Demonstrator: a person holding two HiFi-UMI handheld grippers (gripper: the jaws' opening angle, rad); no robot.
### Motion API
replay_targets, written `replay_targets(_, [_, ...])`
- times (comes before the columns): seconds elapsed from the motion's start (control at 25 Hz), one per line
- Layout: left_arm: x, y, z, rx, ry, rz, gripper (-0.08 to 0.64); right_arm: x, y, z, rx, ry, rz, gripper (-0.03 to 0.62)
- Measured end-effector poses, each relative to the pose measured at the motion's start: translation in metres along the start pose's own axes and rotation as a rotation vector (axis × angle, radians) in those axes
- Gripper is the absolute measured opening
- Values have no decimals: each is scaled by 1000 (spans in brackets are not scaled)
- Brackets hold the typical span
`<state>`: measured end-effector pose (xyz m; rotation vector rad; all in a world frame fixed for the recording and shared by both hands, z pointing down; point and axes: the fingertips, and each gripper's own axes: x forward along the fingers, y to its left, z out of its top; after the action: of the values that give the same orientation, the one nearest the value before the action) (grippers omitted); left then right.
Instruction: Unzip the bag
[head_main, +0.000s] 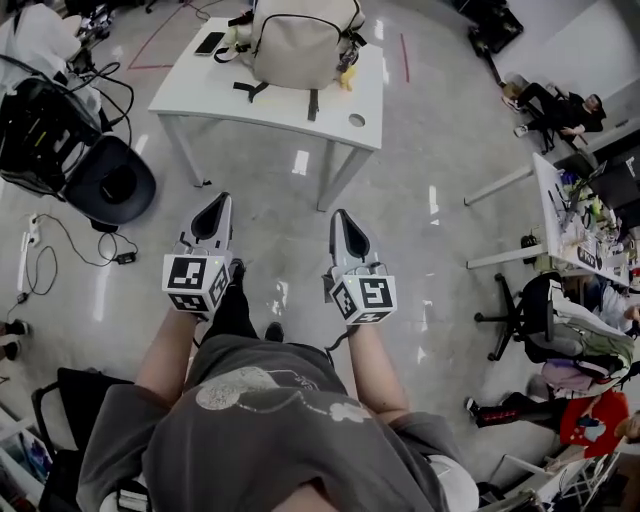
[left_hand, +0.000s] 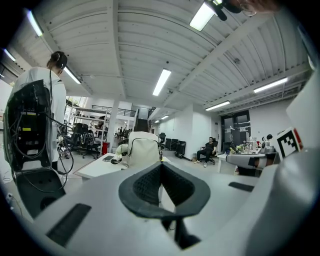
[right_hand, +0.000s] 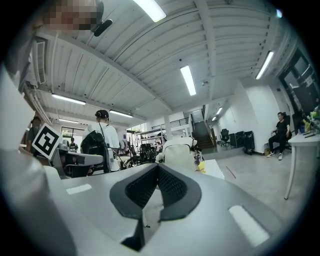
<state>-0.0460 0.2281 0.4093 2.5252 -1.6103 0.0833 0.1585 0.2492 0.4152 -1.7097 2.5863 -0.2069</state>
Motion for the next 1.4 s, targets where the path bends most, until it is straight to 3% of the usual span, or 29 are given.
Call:
replay_targets(0.48, [107, 69, 14, -35, -3, -97, 5, 123, -24, 1, -6, 5, -82, 0])
replay_targets(0.8, [153, 116, 19, -52, 1, -114, 5, 192, -18, 1, -17, 22, -85, 0])
replay_targets(1.4, [245, 191, 11, -80, 36, -162, 5, 297, -34, -14, -15, 72, -171, 0])
